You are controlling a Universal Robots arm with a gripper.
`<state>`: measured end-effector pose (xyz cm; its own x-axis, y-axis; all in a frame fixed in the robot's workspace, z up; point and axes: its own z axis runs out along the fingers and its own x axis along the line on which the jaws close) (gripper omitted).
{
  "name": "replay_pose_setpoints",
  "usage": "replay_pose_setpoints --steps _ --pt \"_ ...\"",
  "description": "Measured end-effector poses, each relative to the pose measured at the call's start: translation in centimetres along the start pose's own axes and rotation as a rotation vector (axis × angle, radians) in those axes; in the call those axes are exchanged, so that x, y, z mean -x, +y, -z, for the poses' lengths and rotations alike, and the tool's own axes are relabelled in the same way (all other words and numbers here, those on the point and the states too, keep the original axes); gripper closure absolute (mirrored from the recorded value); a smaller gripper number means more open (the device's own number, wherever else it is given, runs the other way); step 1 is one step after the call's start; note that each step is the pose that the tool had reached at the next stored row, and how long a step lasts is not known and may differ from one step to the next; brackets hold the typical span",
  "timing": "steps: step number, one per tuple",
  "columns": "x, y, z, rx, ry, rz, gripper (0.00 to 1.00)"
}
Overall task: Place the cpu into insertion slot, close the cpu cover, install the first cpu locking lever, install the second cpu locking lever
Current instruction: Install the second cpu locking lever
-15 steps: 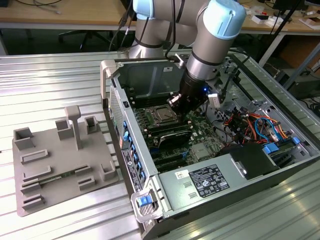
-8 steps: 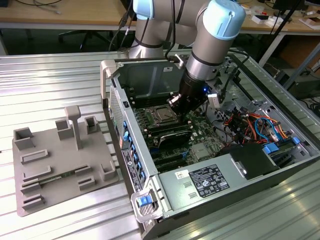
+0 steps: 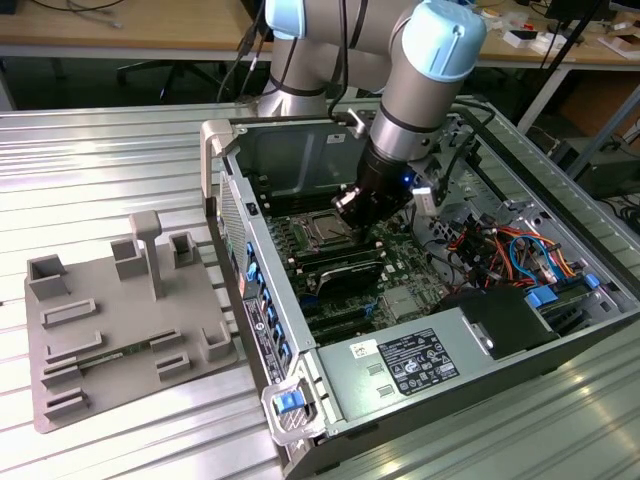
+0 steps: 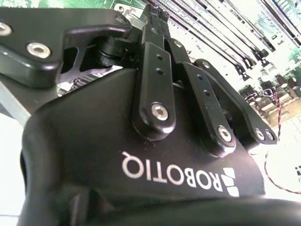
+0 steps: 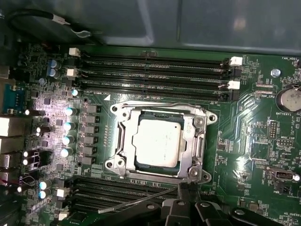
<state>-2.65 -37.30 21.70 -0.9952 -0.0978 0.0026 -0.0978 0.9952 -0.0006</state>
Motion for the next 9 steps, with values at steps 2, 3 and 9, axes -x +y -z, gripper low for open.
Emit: replay_pose_setpoints --steps 2,3,9 --pt "-0.02 0.00 -0.14 -0.0002 0.0000 0.000 0.89" --pt "-0.06 0.00 -0.19 -0.0001 0.0000 0.000 0.89" --pt "-2.21 0.21 -0.42 0.0019 -0.0002 -0.001 0.89"
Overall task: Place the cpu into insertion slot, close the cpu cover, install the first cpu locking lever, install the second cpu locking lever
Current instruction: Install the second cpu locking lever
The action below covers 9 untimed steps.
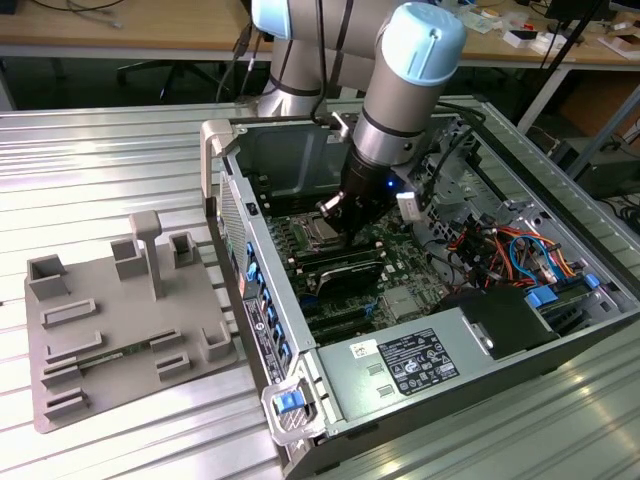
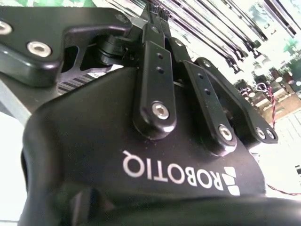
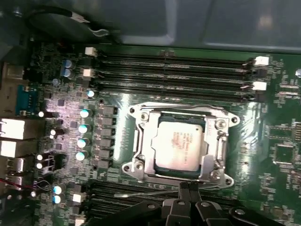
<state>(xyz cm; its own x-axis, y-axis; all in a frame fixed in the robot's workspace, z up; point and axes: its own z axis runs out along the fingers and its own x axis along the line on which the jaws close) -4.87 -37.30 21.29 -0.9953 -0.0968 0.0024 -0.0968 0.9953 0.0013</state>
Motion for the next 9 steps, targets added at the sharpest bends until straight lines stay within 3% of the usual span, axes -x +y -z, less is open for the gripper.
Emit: replay_pose_setpoints --steps 9 --pt "-1.98 0.19 -0.37 0.0044 -0.0005 0.000 0.89"
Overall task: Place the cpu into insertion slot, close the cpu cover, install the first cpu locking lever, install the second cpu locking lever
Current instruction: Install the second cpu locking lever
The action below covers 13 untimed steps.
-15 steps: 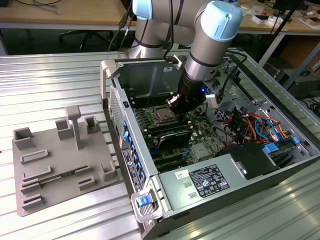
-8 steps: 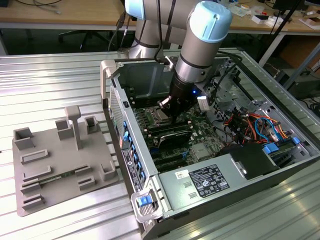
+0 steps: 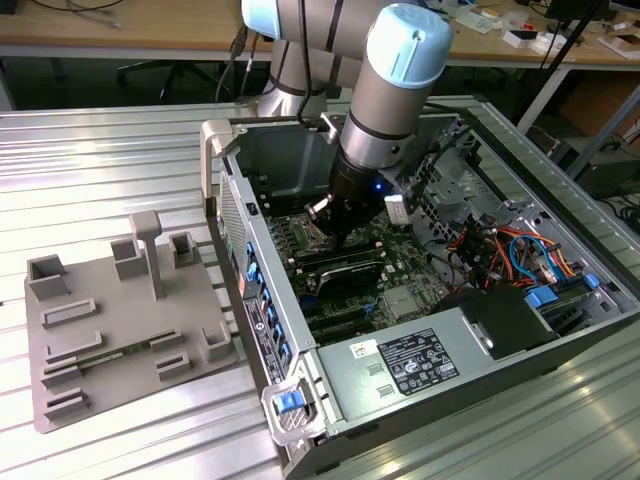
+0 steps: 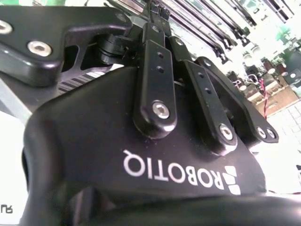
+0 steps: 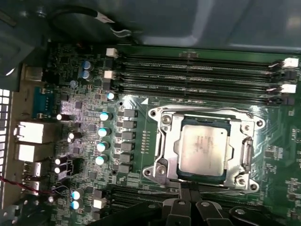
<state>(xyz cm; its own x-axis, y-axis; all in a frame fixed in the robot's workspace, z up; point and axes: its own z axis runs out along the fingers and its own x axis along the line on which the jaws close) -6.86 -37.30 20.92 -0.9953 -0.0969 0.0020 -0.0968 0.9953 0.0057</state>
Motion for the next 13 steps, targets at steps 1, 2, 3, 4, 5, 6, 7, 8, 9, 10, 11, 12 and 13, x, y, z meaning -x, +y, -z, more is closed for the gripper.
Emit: replay_pose_setpoints --steps 1,2,3,4,5,6,7,8,9,10,11,12,13 --pt "-0.45 0.04 -0.14 0.0007 -0.0001 0.000 0.89" --pt "-0.62 0.05 -0.16 0.0009 0.0000 0.000 0.89" --pt "-0.86 0.08 -0.19 0.0018 -0.0001 0.000 0.89" --pt "-1.14 0.11 -0.21 0.0050 -0.0004 0.000 0.89" --pt "-1.42 0.13 -0.21 0.0080 -0.0009 0.000 0.89" --pt "-1.87 0.18 -0.22 0.0122 -0.0018 0.000 0.89" --pt "-2.18 0.21 -0.22 0.0148 -0.0024 0.000 0.89" --pt "-2.81 0.27 -0.21 0.0208 -0.0037 0.000 0.89" --pt "-3.11 0.30 -0.22 0.0244 -0.0045 0.000 0.89" --pt "-3.28 0.32 -0.22 0.0273 -0.0048 0.000 0.89" --pt "-3.40 0.33 -0.23 0.0305 -0.0050 0.004 0.89" --pt "-3.51 0.34 -0.26 0.0322 -0.0050 0.016 0.89" --pt "-3.67 0.35 -0.28 0.0346 -0.0051 0.022 0.89"
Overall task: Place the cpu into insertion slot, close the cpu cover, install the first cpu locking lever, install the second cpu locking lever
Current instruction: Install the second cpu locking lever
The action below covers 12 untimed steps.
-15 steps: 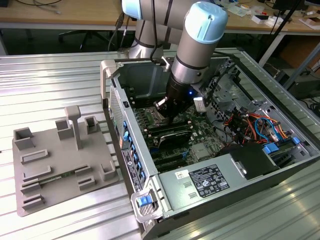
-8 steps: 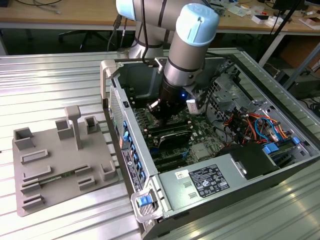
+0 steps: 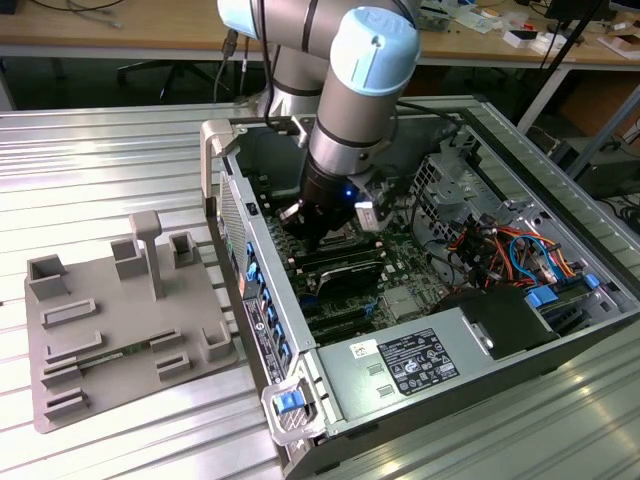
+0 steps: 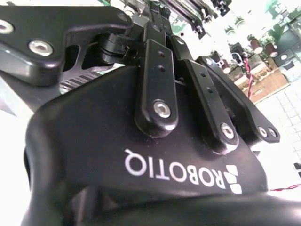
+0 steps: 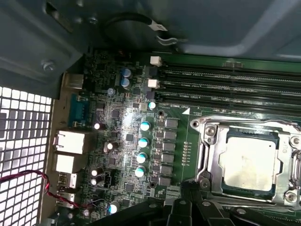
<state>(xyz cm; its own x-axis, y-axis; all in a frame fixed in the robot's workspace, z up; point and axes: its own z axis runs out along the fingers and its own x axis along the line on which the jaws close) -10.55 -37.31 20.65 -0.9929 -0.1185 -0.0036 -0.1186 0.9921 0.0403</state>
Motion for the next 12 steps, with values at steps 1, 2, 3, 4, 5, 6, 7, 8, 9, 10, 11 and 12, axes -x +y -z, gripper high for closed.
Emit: replay_pose_setpoints --steps 1,2,3,4,5,6,7,8,9,10,11,12 --pt "-0.04 0.01 -0.01 0.0025 0.0001 0.003 0.89" --pt "-0.05 0.01 -0.03 0.0060 -0.0003 0.005 0.89" --pt "-0.05 0.01 -0.06 0.0108 -0.0008 0.008 0.89" --pt "-0.05 0.01 -0.08 0.0149 -0.0012 0.011 0.89" --pt "-0.05 0.01 -0.10 0.0169 -0.0015 0.012 0.89" --pt "-0.05 0.01 -0.13 0.0187 -0.0017 0.013 0.89" --pt "-0.05 0.00 -0.20 0.0203 -0.0017 0.014 0.89" --pt "-0.05 0.00 -0.25 0.0211 -0.0017 0.015 0.89" --pt "-0.05 0.00 -0.31 0.0224 -0.0020 0.015 0.89" --pt "-0.05 0.00 -0.38 0.0234 -0.0027 0.015 0.89" --pt "-0.05 -0.01 -0.41 0.0244 -0.0026 0.016 0.89" --pt "-0.05 -0.01 -0.43 0.0252 -0.0023 0.016 0.89"
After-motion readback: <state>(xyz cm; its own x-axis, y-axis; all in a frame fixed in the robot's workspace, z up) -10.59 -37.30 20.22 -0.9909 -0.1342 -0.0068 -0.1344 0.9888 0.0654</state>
